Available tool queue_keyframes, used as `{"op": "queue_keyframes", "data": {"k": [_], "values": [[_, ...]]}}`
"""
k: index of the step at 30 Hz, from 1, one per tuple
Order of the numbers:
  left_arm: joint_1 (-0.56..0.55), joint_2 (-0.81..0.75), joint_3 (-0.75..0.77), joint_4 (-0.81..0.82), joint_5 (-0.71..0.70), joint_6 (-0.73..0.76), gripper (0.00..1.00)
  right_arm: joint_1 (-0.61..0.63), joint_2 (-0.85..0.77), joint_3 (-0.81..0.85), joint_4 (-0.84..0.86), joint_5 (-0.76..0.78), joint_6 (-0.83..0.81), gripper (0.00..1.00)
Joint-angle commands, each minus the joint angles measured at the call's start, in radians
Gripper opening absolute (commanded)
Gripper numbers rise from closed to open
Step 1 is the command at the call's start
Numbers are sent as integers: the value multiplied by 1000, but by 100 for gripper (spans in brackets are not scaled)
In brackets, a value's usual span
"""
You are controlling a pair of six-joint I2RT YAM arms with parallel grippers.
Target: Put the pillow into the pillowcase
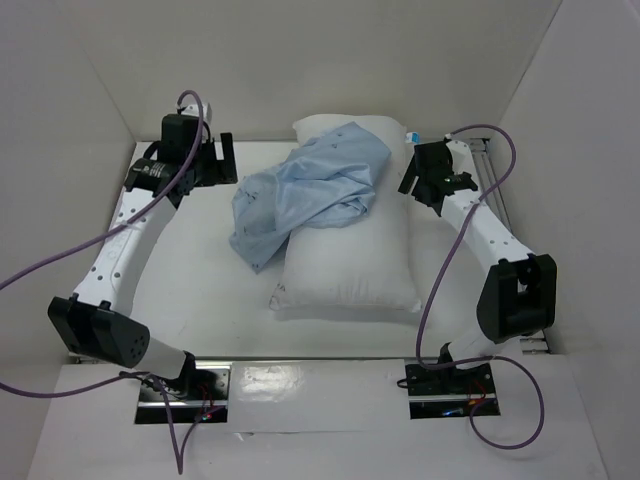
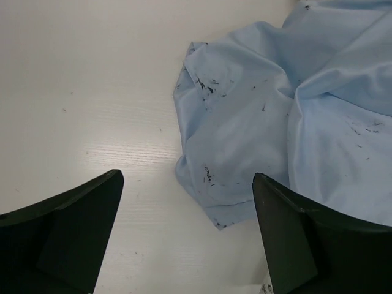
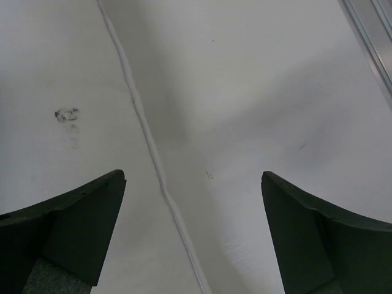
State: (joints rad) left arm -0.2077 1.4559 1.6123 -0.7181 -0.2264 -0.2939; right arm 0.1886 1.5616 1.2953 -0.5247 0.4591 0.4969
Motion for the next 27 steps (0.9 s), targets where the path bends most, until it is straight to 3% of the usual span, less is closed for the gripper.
{"op": "queue_keyframes", "data": {"k": [1, 5, 8, 11, 16, 22, 27], "values": [[-4, -32, -23, 34, 55, -16, 100, -8, -47, -25, 25, 16, -6, 99], [-4, -71, -66, 106, 73, -66, 100, -8, -80, -37, 54, -13, -6, 99], [-4, 7, 47, -1, 147, -67, 100, -8, -80, -37, 43, -13, -17, 99], [-16, 58, 61, -18, 211, -67, 100, -8, -71, -28, 25, -22, -26, 99], [-29, 78, -25, 43, 389, -111, 96, -8, -104, -50, 25, -76, -47, 99], [-29, 133, -72, 63, 490, -122, 96, -8, -143, -77, 34, -129, -80, 99], [-38, 175, -156, 196, 671, -197, 93, -8, -143, -77, 22, -142, -80, 99]]}}
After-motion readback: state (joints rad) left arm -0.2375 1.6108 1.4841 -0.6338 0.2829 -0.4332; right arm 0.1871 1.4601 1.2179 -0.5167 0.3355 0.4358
